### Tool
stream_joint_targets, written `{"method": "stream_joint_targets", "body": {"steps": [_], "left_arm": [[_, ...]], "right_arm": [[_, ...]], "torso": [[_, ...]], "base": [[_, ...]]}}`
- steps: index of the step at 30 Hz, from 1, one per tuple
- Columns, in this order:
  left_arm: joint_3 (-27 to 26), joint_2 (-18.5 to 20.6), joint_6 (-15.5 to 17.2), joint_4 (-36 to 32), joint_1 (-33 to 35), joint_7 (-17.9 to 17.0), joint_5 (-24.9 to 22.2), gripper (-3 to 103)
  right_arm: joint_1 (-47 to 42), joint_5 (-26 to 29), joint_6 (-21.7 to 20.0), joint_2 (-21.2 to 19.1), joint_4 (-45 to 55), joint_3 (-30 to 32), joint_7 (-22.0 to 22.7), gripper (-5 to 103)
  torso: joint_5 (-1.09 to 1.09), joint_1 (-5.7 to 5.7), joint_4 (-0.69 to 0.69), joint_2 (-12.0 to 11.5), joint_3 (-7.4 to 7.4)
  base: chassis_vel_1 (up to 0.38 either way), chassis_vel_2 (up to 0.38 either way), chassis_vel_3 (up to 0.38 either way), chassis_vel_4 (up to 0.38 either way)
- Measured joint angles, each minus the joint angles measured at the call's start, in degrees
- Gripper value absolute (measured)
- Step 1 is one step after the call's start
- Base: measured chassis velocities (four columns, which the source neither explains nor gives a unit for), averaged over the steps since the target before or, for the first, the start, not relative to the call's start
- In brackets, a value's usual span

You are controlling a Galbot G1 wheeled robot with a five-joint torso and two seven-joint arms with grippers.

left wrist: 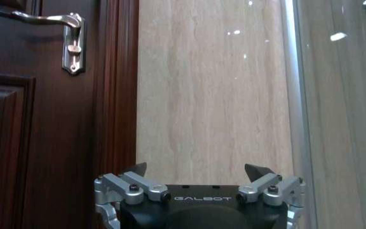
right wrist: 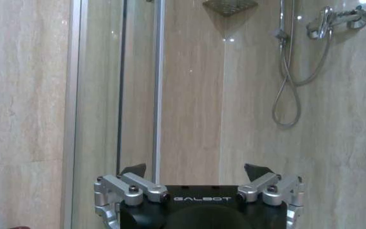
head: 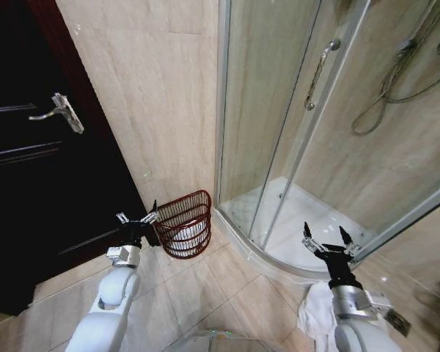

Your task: Discard the used towel into the hamper.

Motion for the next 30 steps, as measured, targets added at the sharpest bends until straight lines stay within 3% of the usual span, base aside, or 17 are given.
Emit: {"method": "stream_joint_targets", "body": {"steps": [21, 30], "left_arm": [[-0.07, 0.14, -0.99, 0.62, 0.59, 0.27, -0.37, 100], [1.22, 1.08, -1.60, 1.53, -0.47, 0.91, 3.13, 100]], "right_arm": [[0.32, -0.49, 1.08, 1.18, -1.81, 0.46, -0.03, 100], [1.99, -1.31, 2.51, 3.49, -4.83, 1.59, -0.10, 100]], "torso": [[0.00, 0.00, 0.00, 0.00, 0.00], [0.00, 0.00, 0.00, 0.00, 0.00]], "base": [[0.040, -0.040, -0.045, 0.047], [0.000, 0.000, 0.000, 0.000]]}}
